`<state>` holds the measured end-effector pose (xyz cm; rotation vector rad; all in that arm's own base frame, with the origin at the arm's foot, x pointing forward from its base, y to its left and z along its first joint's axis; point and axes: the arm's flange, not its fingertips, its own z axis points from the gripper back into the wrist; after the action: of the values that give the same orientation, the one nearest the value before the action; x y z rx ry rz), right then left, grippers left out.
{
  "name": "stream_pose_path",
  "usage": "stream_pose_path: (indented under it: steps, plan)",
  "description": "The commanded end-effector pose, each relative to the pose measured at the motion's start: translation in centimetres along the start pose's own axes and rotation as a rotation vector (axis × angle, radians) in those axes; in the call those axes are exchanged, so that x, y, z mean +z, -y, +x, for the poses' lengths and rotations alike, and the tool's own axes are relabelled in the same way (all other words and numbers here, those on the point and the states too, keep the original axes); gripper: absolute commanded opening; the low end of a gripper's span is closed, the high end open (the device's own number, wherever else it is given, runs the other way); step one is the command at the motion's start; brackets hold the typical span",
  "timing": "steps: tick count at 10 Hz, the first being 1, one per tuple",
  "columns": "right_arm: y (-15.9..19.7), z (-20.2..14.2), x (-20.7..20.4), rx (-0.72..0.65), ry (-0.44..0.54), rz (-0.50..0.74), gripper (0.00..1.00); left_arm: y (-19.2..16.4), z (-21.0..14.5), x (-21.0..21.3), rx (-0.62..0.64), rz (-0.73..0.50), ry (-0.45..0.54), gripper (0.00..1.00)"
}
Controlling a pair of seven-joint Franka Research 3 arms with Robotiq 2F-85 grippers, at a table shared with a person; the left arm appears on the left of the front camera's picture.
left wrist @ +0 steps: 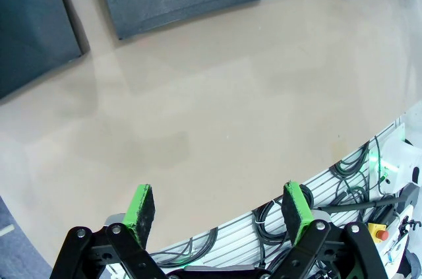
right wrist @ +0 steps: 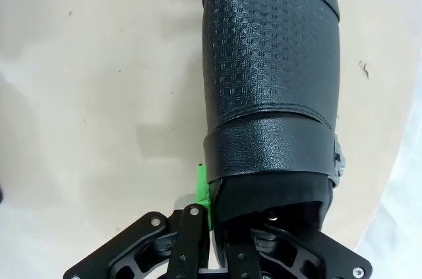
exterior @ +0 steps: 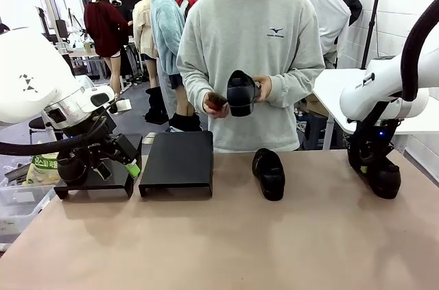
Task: Organize the shoes by placing them on the stand.
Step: Pick up one Shoe and place it in the middle of the table.
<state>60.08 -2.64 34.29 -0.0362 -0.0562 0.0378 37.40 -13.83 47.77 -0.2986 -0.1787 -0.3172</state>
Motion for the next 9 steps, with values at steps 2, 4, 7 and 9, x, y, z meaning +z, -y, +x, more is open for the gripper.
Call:
stream_pose_path:
  steps: [2, 4, 7, 9]
  plan:
    - [0.2, 0.1, 0.9, -0.046, -0.046, 0.006, 0.0, -0.2, -0.2, -0.2, -0.01, 0.001, 0.015, 1.0]
    - [-2.1, -3.0, 7.1, -0.218, -0.006, 0.039, 0.0, -0.2, -0.2, -0.2, -0.01, 0.001, 0.015, 1.0]
    - [-6.5, -10.6, 12.8, -0.248, 0.029, 0.095, 0.0, -0.2, -0.2, -0.2, -0.01, 0.001, 0.015, 1.0]
    - [-8.9, -13.7, 13.3, -0.238, -0.058, 0.056, 0.0, -0.2, -0.2, -0.2, -0.01, 0.001, 0.015, 1.0]
